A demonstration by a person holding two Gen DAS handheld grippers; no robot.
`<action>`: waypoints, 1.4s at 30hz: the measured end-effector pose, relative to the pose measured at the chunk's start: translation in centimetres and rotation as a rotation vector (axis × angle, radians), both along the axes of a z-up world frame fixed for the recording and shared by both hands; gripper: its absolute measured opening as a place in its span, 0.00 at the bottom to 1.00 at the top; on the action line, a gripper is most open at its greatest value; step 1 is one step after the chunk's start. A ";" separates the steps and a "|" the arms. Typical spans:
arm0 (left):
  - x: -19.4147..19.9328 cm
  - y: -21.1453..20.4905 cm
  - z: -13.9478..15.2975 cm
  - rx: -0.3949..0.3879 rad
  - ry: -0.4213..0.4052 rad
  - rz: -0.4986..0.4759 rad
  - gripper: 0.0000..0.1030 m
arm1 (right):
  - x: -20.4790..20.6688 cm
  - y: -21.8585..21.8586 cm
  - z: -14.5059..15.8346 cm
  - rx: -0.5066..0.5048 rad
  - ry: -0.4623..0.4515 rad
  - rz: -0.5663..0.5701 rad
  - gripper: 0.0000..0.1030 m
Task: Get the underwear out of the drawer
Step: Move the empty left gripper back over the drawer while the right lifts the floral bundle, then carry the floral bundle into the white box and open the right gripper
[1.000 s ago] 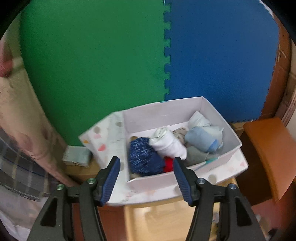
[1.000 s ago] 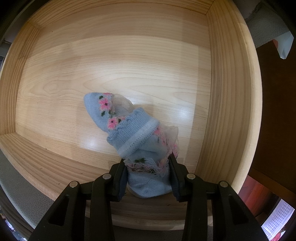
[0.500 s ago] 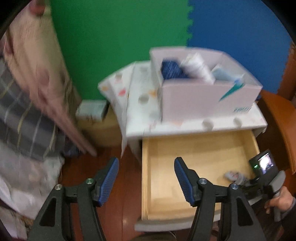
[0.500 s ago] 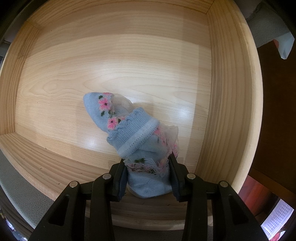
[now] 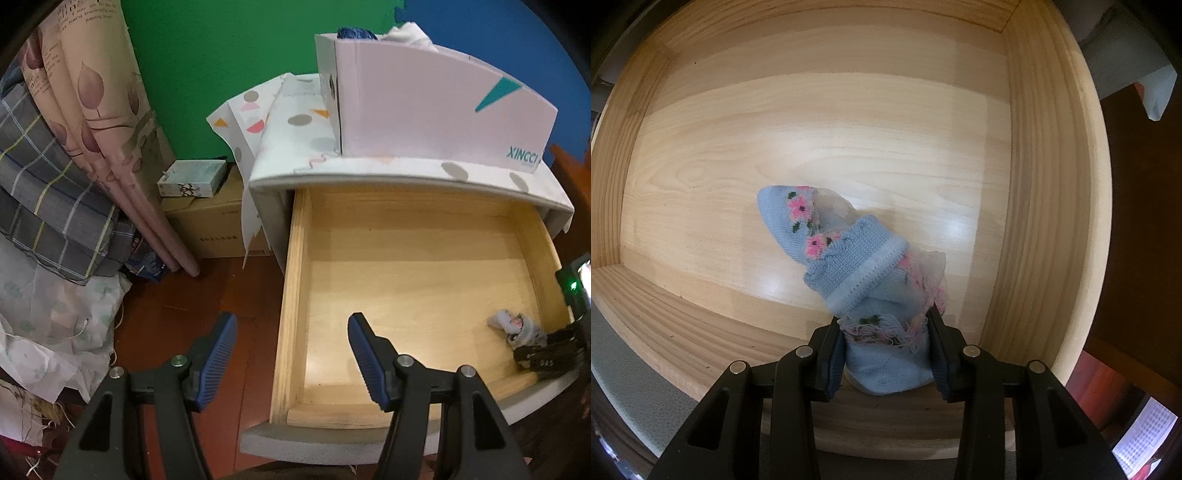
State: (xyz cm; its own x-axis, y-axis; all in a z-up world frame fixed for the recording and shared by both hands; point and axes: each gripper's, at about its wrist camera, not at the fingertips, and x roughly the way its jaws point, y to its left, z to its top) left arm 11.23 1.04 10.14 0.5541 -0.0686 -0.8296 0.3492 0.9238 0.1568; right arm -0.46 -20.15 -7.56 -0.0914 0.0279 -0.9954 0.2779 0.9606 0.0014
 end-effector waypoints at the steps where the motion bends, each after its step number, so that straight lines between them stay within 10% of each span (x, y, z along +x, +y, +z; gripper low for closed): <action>1: -0.1 0.2 -0.5 0.006 -0.005 0.000 0.62 | -0.1 0.1 0.1 -0.001 -0.006 0.003 0.35; 22: 0.3 1.1 -3.2 0.021 0.004 0.043 0.62 | -1.0 -0.3 6.4 -0.007 -0.178 -0.011 0.28; 42: -0.2 0.9 -3.0 0.020 -0.015 0.032 0.62 | 0.5 -3.2 26.2 -0.094 -0.471 0.011 0.28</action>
